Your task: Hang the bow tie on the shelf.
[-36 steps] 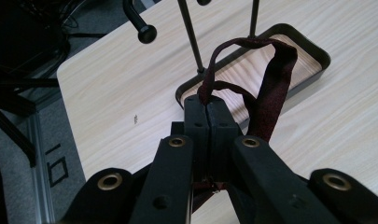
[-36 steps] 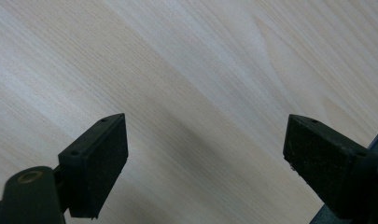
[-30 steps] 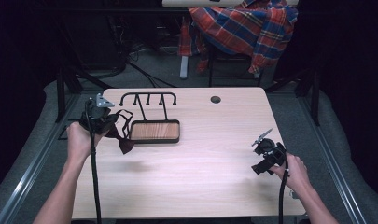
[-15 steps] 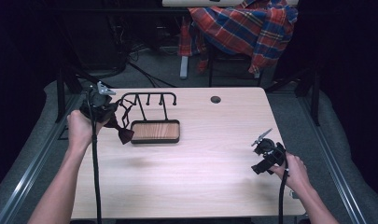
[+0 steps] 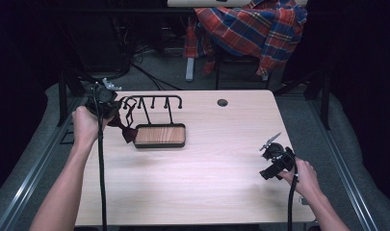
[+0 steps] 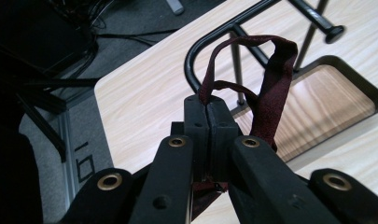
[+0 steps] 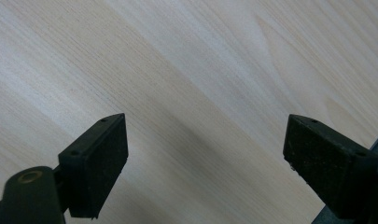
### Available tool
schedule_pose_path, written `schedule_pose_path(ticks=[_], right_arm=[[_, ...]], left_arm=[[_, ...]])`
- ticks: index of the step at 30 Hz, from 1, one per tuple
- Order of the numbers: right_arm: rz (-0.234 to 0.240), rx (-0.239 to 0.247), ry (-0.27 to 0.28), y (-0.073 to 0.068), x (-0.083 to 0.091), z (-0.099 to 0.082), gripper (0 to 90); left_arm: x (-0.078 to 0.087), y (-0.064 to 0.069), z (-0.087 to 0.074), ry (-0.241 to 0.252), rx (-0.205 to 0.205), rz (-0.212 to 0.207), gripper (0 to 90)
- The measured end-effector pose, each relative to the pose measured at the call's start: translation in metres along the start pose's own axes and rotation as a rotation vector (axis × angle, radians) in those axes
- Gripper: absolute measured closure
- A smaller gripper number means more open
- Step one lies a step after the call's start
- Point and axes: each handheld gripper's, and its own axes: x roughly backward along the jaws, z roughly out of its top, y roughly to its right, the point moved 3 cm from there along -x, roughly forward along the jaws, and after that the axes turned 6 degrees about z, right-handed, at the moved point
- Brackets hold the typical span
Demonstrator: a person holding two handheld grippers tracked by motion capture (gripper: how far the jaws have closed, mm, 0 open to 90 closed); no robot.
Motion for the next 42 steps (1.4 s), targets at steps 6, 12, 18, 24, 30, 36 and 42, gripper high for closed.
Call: schedule_pose_path(ticks=[6, 12, 18, 24, 30, 36, 42], right_arm=[[0.000, 0.011, -0.013, 0.000, 0.001, 0.000, 13.6], [0.006, -0.028, 0.047, -0.002, -0.004, 0.000, 13.6], [0.000, 0.010, -0.015, 0.001, 0.001, 0.000, 13.6], [0.001, -0.003, -0.005, 0.001, 0.000, -0.001, 13.6], [-0.002, 0.021, -0.037, 0.002, 0.002, 0.000, 13.6], [0.004, 0.011, -0.024, 0.001, 0.001, 0.000, 13.5], [-0.001, 0.024, -0.044, 0.002, 0.002, 0.000, 13.6]], left_arm=[[-0.011, -0.003, 0.000, -0.018, 0.008, 0.008, 88.9], [-0.022, -0.005, -0.001, -0.032, 0.027, 0.009, 88.9], [-0.030, -0.007, -0.004, -0.044, 0.045, 0.004, 88.9], [-0.035, -0.007, -0.008, -0.054, 0.045, 0.008, 88.8], [-0.040, -0.006, -0.012, -0.059, 0.043, 0.009, 88.8], [-0.051, -0.003, -0.020, -0.072, 0.056, 0.009, 88.4], [-0.056, 0.000, -0.022, -0.058, 0.075, 0.015, 87.9]])
